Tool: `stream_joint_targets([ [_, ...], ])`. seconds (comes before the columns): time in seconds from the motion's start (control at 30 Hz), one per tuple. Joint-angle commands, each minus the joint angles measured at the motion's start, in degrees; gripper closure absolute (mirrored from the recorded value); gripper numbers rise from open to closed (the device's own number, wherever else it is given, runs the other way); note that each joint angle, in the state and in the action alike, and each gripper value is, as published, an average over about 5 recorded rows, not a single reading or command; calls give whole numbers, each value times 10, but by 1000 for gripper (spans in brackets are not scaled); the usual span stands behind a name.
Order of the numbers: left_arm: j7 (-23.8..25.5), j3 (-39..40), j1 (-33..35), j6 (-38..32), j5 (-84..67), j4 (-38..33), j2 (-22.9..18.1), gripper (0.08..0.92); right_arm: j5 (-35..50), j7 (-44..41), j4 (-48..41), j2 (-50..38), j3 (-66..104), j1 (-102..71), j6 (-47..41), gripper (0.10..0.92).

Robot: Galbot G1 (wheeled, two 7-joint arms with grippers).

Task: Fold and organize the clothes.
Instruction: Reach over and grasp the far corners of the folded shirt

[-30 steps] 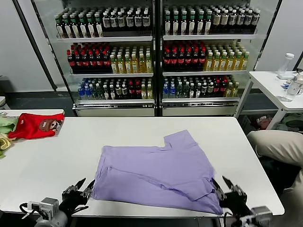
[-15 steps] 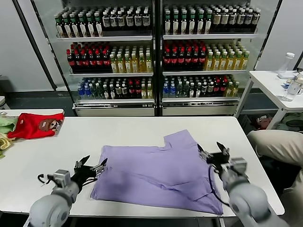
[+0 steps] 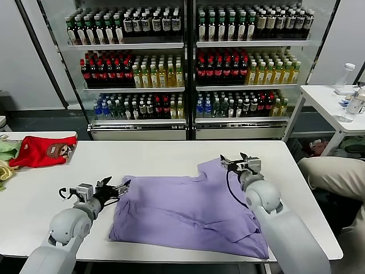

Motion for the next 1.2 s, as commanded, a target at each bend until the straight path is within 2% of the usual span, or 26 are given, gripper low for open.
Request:
stream_joint_targets([
  [0.03, 56, 12, -52, -3, 5, 92, -1, 177, -30, -8, -134, 48, -22, 63, -2, 202],
  [0.23, 78, 9, -51, -12, 5, 92, -2, 177, -36, -11, -159, 61, -18, 68, -1, 203],
  [1.03, 73, 14, -62, -26, 22, 99, -4, 177, -32, -10, -154, 67, -6, 53, -2, 203],
  [1.2, 96, 14, -54, -25, 27, 103, -4, 180, -32, -12, -155, 68, -4, 53, -2, 214],
])
